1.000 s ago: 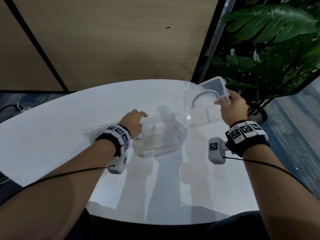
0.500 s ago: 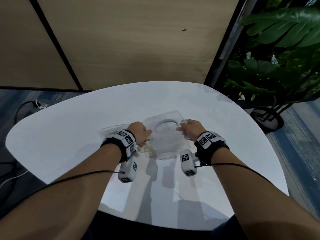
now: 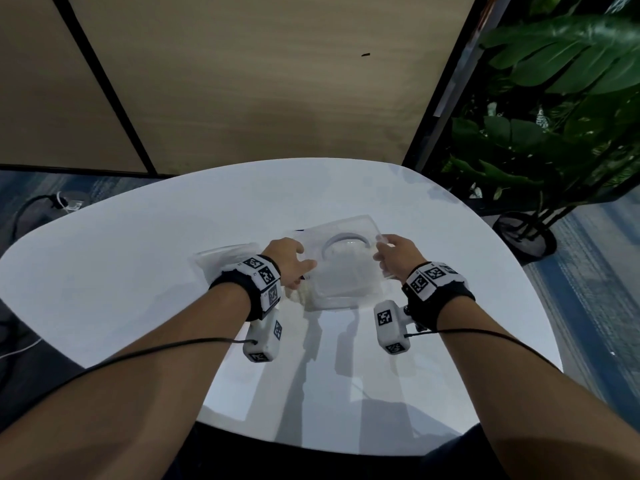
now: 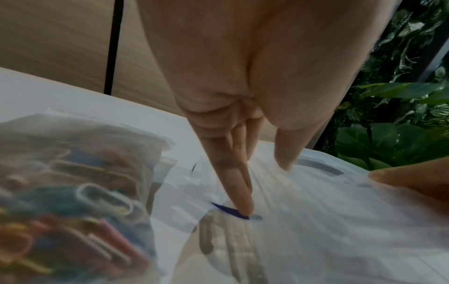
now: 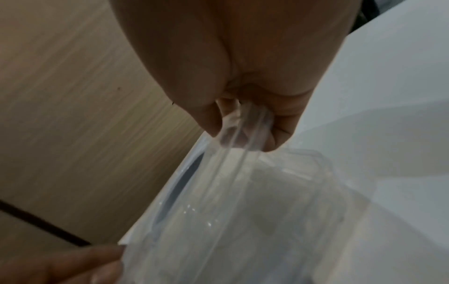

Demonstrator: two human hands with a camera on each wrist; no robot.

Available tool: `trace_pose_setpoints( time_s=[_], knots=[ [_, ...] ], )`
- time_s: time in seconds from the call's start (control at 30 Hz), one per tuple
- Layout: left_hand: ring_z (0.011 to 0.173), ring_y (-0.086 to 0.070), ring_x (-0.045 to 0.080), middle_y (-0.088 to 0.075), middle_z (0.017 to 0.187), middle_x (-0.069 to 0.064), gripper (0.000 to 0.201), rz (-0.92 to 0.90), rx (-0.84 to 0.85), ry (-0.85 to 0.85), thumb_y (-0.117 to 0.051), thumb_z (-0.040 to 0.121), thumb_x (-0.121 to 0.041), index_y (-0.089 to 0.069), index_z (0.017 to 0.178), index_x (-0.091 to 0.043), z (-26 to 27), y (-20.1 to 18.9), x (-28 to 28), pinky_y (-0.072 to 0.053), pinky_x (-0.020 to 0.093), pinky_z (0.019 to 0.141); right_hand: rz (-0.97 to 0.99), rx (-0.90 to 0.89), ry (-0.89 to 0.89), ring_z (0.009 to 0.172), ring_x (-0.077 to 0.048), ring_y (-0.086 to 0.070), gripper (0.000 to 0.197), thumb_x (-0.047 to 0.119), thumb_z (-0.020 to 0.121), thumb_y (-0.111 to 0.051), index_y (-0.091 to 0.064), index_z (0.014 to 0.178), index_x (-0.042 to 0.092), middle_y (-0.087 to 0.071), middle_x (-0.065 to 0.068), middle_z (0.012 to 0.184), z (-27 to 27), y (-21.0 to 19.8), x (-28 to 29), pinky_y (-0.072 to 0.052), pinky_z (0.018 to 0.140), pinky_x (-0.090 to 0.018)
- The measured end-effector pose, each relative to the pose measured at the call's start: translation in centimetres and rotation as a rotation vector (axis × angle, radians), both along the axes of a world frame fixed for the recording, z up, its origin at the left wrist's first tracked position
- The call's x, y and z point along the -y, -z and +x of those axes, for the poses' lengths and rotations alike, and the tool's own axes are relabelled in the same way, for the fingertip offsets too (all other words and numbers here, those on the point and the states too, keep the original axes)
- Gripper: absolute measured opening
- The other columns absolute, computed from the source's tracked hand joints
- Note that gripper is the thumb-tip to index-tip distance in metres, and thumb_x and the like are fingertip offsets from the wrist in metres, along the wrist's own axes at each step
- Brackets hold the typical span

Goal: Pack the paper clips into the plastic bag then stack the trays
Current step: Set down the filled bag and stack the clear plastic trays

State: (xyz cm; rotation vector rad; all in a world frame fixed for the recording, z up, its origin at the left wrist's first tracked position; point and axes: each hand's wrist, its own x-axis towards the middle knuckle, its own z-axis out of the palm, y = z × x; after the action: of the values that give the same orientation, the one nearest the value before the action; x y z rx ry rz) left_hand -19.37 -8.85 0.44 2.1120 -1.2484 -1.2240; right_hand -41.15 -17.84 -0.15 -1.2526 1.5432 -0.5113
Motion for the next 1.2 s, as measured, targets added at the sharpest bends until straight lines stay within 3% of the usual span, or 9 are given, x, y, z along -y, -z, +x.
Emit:
trace_pose_setpoints(
  time_s=[0.07, 0.17, 0.3, 0.47, 0.57, 0.7, 0.97, 1.1, 1.2],
  knots=[
    [0.084, -0.077, 0.03, -0.075, 0.1, 0.018, 0.06, -0.003, 0.003, -0.025, -0.068, 0.094, -0.022, -0.044, 0.146, -0.003, -0.4, 0.2, -0.1, -0.063, 0.042, 0.082, -0.034, -0.187, -0.082, 0.063, -0.023, -0.061, 0.02, 0.023, 0.096, -0.05, -0.057, 0.115, 0.022, -0.065, -0.009, 0.09, -0.1, 0.3, -0.6, -0.051, 0.054, -0.031],
    [0.083, -0.077, 0.03, -0.076, 0.099, 0.018, 0.062, -0.016, 0.022, -0.028, -0.071, 0.092, -0.017, -0.044, 0.146, -0.003, -0.9, 0.4, 0.1, -0.063, 0.042, 0.081, -0.185, -0.576, -0.204, 0.107, -0.031, -0.062, 0.037, 0.03, 0.097, -0.047, -0.057, 0.132, 0.019, -0.057, -0.014, 0.128, -0.4, 0.3, -1.0, -0.052, 0.091, -0.039],
    [0.08, -0.077, 0.03, -0.077, 0.095, 0.017, 0.063, -0.031, 0.074, -0.019, -0.072, 0.091, -0.018, -0.045, 0.145, -0.004, -1.5, 0.6, 0.3, -0.063, 0.037, 0.08, -0.224, -0.759, -0.229, 0.114, -0.035, -0.055, 0.035, 0.029, 0.099, -0.042, -0.059, 0.129, 0.024, -0.044, -0.015, 0.135, -0.9, 0.4, -1.1, -0.046, 0.089, -0.037],
    [0.086, -0.077, 0.03, -0.077, 0.092, 0.019, 0.057, -0.025, 0.077, -0.183, -0.079, 0.085, -0.025, -0.057, 0.132, -0.001, -1.5, 0.9, 0.8, -0.062, 0.04, 0.085, -0.158, -0.559, -0.035, 0.1, -0.028, -0.068, 0.042, 0.027, 0.083, -0.069, -0.061, 0.125, 0.028, -0.069, -0.006, 0.114, -1.4, 0.6, -0.9, -0.051, 0.08, -0.028],
    [0.076, -0.078, 0.029, -0.078, 0.082, 0.017, 0.035, -0.022, 0.029, -0.242, -0.082, 0.081, -0.021, -0.069, 0.109, -0.003, -0.9, 0.5, 0.4, -0.064, 0.041, 0.079, 0.028, -0.314, 0.028, 0.084, -0.026, -0.073, 0.043, 0.029, 0.067, -0.08, -0.07, 0.108, 0.02, -0.075, -0.004, 0.097, -2.5, 0.7, -1.0, -0.06, 0.08, -0.036],
    [0.071, -0.078, 0.029, -0.077, 0.075, 0.016, 0.018, 0.009, 0.061, -0.241, -0.084, 0.078, -0.015, -0.073, 0.09, -0.007, -0.9, -0.8, -0.8, -0.065, 0.041, 0.076, 0.199, -0.039, -0.004, 0.082, -0.024, -0.074, 0.038, 0.018, 0.072, -0.083, -0.071, 0.106, 0.006, -0.074, -0.01, 0.094, -4.1, 1.2, -2.6, -0.063, 0.073, -0.038],
    [0.068, -0.077, 0.03, -0.076, 0.071, 0.013, 0.011, -0.007, 0.2, -0.286, -0.082, 0.079, -0.008, -0.076, 0.087, -0.003, -3.6, -2.4, -3.2, -0.065, 0.042, 0.072, 0.147, -0.279, -0.081, 0.079, -0.019, -0.074, 0.039, 0.045, 0.06, -0.084, -0.075, 0.082, 0.015, -0.076, -0.005, 0.082, -3.4, 0.8, -3.5, -0.061, 0.078, -0.034],
    [0.069, -0.077, 0.031, -0.078, 0.079, 0.015, 0.01, -0.008, 0.218, -0.273, -0.082, 0.077, -0.007, -0.077, 0.085, -0.004, -3.2, -1.9, -3.0, -0.065, 0.044, 0.073, 0.094, -0.274, -0.103, 0.089, -0.025, -0.072, 0.042, 0.033, 0.061, -0.082, -0.07, 0.094, 0.011, -0.072, -0.008, 0.099, -2.8, 0.6, -3.1, -0.06, 0.079, -0.032],
    [0.075, -0.077, 0.027, -0.078, 0.081, 0.014, 0.013, -0.005, 0.224, -0.223, -0.083, 0.075, -0.009, -0.078, 0.085, -0.003, -2.4, -1.4, -2.5, -0.064, 0.041, 0.078, -0.097, -0.524, -0.173, 0.092, -0.029, -0.069, 0.029, 0.021, 0.078, -0.074, -0.051, 0.063, 0.009, -0.068, -0.012, 0.093, -1.5, -0.7, -3.5, -0.049, 0.068, -0.024]
  ],
)
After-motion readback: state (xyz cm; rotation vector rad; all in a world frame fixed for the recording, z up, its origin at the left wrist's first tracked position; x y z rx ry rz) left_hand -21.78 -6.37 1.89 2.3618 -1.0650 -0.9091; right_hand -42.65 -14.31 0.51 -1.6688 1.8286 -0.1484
